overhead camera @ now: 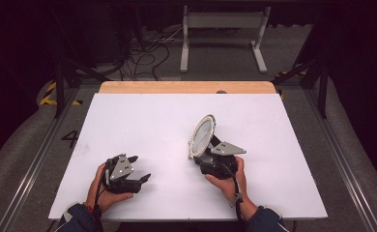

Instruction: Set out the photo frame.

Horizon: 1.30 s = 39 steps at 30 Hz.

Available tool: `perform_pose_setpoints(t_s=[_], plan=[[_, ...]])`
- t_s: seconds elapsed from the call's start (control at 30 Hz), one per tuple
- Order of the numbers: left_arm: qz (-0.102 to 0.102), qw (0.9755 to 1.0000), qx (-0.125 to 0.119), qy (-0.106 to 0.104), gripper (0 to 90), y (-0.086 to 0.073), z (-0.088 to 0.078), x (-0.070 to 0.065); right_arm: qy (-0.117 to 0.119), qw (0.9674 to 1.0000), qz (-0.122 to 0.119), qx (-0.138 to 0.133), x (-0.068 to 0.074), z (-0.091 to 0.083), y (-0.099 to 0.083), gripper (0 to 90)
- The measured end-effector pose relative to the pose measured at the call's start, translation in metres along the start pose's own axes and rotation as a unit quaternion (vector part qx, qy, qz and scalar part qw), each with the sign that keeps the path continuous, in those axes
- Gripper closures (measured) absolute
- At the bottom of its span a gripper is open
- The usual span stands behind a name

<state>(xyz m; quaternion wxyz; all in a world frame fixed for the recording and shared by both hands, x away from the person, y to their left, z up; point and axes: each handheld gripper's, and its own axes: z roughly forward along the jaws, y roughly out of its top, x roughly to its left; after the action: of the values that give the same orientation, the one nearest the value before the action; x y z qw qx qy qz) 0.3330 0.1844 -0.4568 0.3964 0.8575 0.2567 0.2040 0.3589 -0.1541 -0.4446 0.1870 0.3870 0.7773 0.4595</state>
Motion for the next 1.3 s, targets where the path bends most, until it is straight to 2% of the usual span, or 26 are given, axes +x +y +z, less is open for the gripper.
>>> perform_pose_setpoints(t_s=[0.17,0.27,0.37,0.5,0.6,0.8,1.1,1.3], plan=[[0.003,1.0,0.002,-0.001,25.4,0.001,0.001,-0.002,-0.004,0.9999,0.003,-0.011,0.003,0.001,0.005,44.9],[0.002,1.0,0.001,-0.001,25.4,0.001,0.001,-0.001,-0.003,0.9997,0.016,-0.018,0.001,0.005,0.007,44.8],[0.001,1.0,0.001,-0.003,25.4,0.001,0.001,-0.001,-0.002,0.9998,0.019,-0.009,0.001,0.014,0.007,44.8],[0.0,1.0,0.003,-0.007,25.2,0.0,0.002,-0.001,0.003,0.9989,0.044,-0.013,-0.001,0.02,0.008,46.8],[0.001,1.0,0.004,-0.008,25.1,0.0,0.002,-0.001,-0.003,0.9994,0.031,-0.016,0.002,0.02,0.009,51.8],[0.006,0.9999,0.007,-0.011,25.1,0.001,0.003,-0.002,-0.006,0.9995,0.029,-0.008,0.003,0.017,0.009,56.2],[0.014,0.9998,0.012,-0.009,24.4,0.002,0.002,-0.002,0.032,0.9991,0.028,0.004,-0.005,0.003,0.003,60.9],[0.016,0.9997,0.015,-0.009,23.5,0.002,0.003,-0.003,0.043,0.9989,0.019,0.008,-0.007,-0.005,-0.001,63.4]])
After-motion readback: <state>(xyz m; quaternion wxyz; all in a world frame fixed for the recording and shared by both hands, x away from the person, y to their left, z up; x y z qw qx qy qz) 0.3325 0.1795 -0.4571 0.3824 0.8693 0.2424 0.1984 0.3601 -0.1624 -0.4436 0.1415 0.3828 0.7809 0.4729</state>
